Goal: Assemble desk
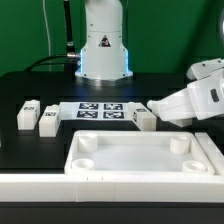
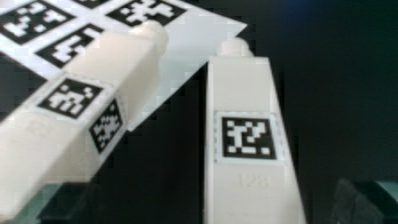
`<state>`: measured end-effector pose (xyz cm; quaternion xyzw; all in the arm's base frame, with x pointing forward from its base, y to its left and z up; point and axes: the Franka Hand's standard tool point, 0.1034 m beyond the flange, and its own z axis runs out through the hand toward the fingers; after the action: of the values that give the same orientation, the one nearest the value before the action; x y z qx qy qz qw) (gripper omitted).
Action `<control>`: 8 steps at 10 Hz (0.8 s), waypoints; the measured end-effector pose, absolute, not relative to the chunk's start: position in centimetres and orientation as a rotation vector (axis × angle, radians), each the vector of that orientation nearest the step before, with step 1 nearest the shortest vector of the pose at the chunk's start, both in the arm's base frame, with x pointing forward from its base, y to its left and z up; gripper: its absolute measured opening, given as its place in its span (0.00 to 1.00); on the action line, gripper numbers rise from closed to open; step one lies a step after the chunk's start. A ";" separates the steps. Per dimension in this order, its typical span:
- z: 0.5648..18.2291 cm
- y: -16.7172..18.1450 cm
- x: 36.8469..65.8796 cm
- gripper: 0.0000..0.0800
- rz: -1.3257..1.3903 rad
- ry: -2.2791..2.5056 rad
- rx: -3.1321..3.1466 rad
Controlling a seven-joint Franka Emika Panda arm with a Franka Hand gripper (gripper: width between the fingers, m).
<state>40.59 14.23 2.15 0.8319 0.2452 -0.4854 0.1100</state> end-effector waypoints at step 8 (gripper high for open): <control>0.6 14.2 39.6 0.47 -1.416 0.739 2.458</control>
Offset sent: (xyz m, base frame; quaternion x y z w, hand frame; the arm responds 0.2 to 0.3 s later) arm -0.0105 -0.0040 -0.0256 -0.0033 0.0134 -0.0126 0.9998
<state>39.64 14.15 0.61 0.8339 0.2507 -0.4803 0.1049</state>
